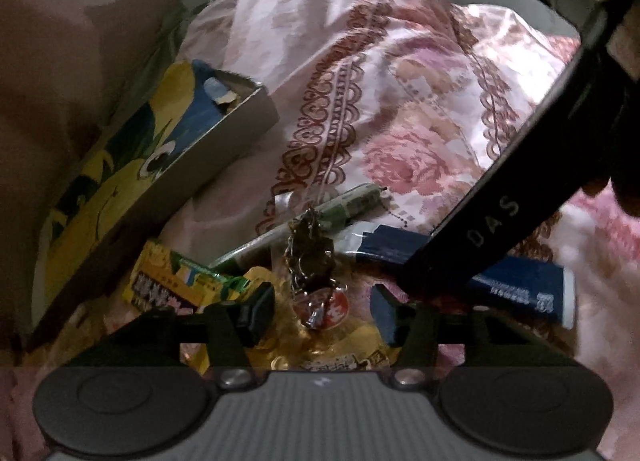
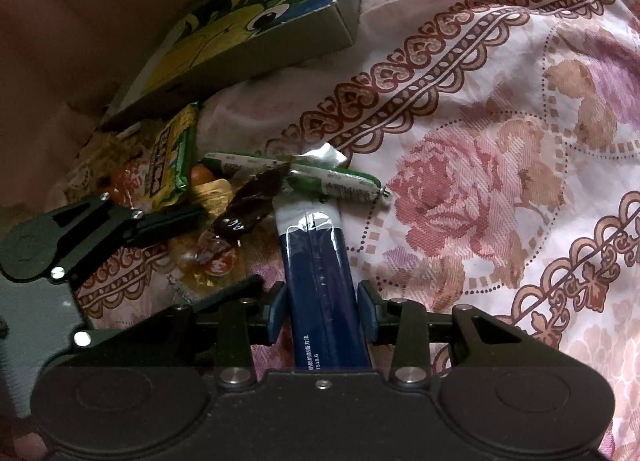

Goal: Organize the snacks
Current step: 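Lift the dark blue snack pack with the right gripper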

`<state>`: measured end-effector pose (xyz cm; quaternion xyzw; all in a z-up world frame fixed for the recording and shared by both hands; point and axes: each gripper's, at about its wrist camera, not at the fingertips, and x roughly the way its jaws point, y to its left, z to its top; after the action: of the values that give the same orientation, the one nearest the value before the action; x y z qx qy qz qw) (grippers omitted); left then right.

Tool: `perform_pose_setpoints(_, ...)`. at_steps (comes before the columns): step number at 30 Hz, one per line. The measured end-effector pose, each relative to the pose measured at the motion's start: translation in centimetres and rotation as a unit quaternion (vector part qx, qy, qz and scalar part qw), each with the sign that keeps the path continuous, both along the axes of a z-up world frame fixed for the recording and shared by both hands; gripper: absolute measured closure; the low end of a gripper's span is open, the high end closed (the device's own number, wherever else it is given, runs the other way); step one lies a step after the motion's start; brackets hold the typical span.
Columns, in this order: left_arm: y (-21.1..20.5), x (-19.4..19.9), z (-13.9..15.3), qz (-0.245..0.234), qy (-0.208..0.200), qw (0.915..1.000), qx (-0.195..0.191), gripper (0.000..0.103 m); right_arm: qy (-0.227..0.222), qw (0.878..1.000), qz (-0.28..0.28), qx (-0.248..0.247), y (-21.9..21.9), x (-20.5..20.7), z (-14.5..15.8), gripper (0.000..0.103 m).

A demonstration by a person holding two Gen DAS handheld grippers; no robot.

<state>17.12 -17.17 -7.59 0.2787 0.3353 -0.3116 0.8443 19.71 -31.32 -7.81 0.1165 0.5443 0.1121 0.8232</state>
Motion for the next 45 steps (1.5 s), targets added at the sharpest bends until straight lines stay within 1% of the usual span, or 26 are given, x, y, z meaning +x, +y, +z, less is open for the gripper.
perform_pose_setpoints(6, -0.4, 0.1, -0.1, -0.006, -0.004, 1.0000, 0.004, 0.047, 0.006, 1.000, -0.003, 0.010, -0.8, -0.1, -0.1, 0.063)
perform_pose_setpoints(10, -0.3, -0.3, 0.0, -0.006, -0.004, 0.9999, 0.007, 0.048, 0.004, 1.000, 0.002, 0.000, -0.7, -0.3, 0.1, 0.064)
perform_pose_setpoints(17, 1.5, -1.1, 0.6, 0.004, 0.037, 0.9993, -0.005, 0.049, 0.007, 1.000, 0.008, -0.022, -1.2, -1.1, 0.4, 0.064)
perform_pose_setpoints(23, 0.5, -0.6, 0.4, 0.014, 0.038, 0.9992, -0.004, 0.047, 0.007, 1.000, 0.012, -0.028, -1.2, -1.2, 0.3, 0.063)
perform_pose_setpoints(25, 0.1, -0.3, 0.4, 0.009, 0.036, 0.9993, -0.005, 0.044, 0.005, 0.999, 0.018, -0.033, -1.1, -1.3, 0.2, 0.063)
perform_pose_setpoints(28, -0.6, -0.1, 0.1, -0.002, 0.027, 0.9996, 0.004, 0.044, 0.005, 0.999, 0.027, -0.033, -1.2, -1.4, 0.2, 0.063)
perform_pose_setpoints(29, -0.8, -0.1, 0.1, -0.005, 0.026, 0.9996, 0.007, 0.046, 0.006, 0.999, 0.028, -0.032, -1.4, -1.4, 0.2, 0.063)
perform_pose_setpoints(30, -0.9, 0.0, 0.0, -0.008, 0.027, 0.9996, 0.010, 0.051, 0.007, 0.999, 0.030, -0.030, -1.5, -1.4, 0.1, 0.063)
perform_pose_setpoints(31, -0.9, -0.1, 0.0, -0.011, 0.029, 0.9995, 0.011, 0.052, 0.008, 0.999, 0.033, -0.030, -1.6, -1.5, 0.1, 0.062)
perform_pose_setpoints(34, -0.7, -0.2, 0.0, -0.016, 0.030, 0.9993, 0.013, 0.053, 0.007, 0.998, 0.047, -0.035, -1.8, -1.8, 0.1, 0.061)
perform_pose_setpoints(37, -0.1, -0.4, 0.4, -0.006, 0.034, 0.9993, 0.012, 0.054, 0.007, 0.998, 0.051, -0.033, -2.2, -2.0, 0.0, 0.060)
perform_pose_setpoints(39, 0.4, -0.6, 0.7, 0.005, 0.038, 0.9991, 0.014, 0.054, 0.006, 0.998, 0.056, -0.038, -2.1, -2.3, 0.1, 0.058)
perform_pose_setpoints(40, 0.7, -0.6, 0.9, 0.011, 0.042, 0.9990, 0.012, 0.054, 0.004, 0.997, 0.061, -0.043, -2.0, -2.4, 0.1, 0.057)
perform_pose_setpoints(42, 1.6, -0.7, 1.2, 0.023, 0.055, 0.9982, -0.004, 0.054, -0.001, 0.996, 0.075, -0.054, -1.3, -2.7, -0.1, 0.049)
perform_pose_setpoints(45, 2.7, -0.8, 1.6, 0.039, 0.065, 0.9967, -0.032, 0.054, -0.009, 0.992, 0.089, -0.084, 0.0, -3.1, -0.4, 0.048)
